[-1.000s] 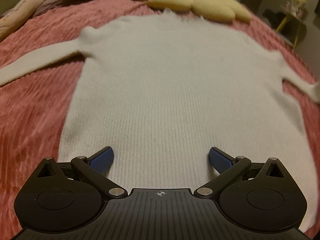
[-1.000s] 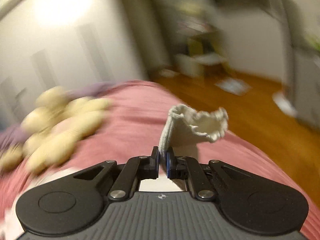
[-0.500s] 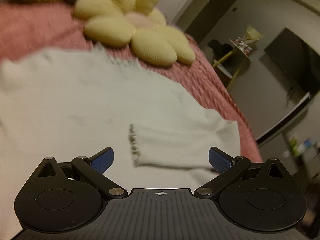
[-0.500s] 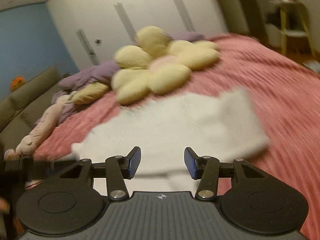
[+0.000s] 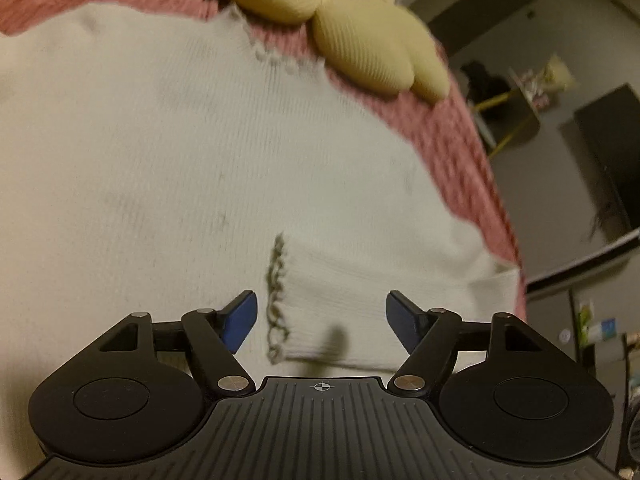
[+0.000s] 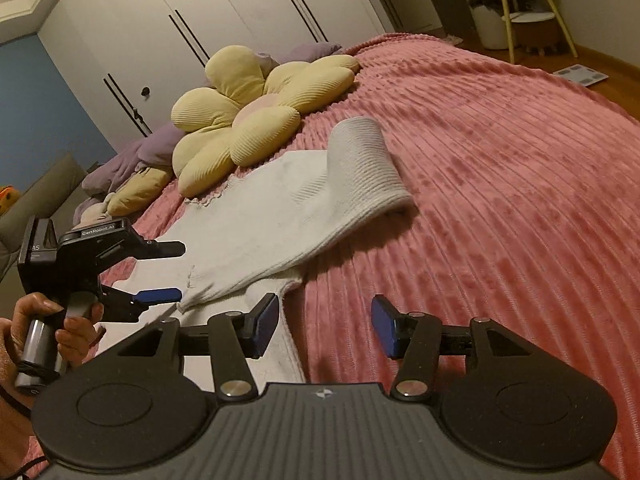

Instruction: Fold small clothes

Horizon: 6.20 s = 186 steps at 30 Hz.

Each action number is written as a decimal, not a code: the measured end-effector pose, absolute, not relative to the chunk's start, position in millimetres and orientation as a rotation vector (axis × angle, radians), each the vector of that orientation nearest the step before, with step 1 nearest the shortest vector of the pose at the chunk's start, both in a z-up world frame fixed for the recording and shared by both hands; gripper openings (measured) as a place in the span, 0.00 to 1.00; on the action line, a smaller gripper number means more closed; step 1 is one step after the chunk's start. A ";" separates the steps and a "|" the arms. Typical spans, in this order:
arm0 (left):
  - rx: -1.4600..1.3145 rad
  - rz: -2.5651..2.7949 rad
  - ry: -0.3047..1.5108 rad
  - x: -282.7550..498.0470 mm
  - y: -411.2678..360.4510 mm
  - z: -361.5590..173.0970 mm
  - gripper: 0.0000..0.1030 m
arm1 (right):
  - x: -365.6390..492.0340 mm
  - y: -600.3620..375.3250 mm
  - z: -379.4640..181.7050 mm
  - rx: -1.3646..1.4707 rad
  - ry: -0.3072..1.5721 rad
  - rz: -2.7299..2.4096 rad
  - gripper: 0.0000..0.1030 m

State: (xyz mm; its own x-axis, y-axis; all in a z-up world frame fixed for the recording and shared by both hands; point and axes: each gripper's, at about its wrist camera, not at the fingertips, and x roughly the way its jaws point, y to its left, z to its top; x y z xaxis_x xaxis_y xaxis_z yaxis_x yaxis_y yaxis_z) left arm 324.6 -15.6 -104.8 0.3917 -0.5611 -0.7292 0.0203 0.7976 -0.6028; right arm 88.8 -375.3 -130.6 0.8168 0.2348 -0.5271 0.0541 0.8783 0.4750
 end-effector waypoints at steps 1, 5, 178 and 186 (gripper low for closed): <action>-0.581 -0.401 1.138 327.3 -16.7 -112.2 0.66 | 90.6 -374.4 -131.8 0.504 0.617 0.103 0.49; -0.642 -0.433 1.180 335.5 -22.0 -123.5 0.11 | 93.9 -368.6 -130.9 0.530 0.619 0.115 0.49; -0.479 0.468 0.586 138.7 248.4 -101.1 0.75 | 206.7 -94.6 -85.8 0.100 0.689 0.533 0.65; -0.544 0.373 0.432 148.7 256.7 -131.4 0.98 | 290.4 4.4 -108.3 0.199 0.856 0.594 0.51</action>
State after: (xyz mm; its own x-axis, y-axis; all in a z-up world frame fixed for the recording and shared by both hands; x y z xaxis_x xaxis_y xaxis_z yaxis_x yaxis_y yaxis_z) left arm 148.7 256.7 -131.4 0.8453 0.2234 -0.4853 -0.4469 0.7934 -0.4132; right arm 290.4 4.4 -108.3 0.5063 0.5664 -0.6502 -0.4112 0.8214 0.3953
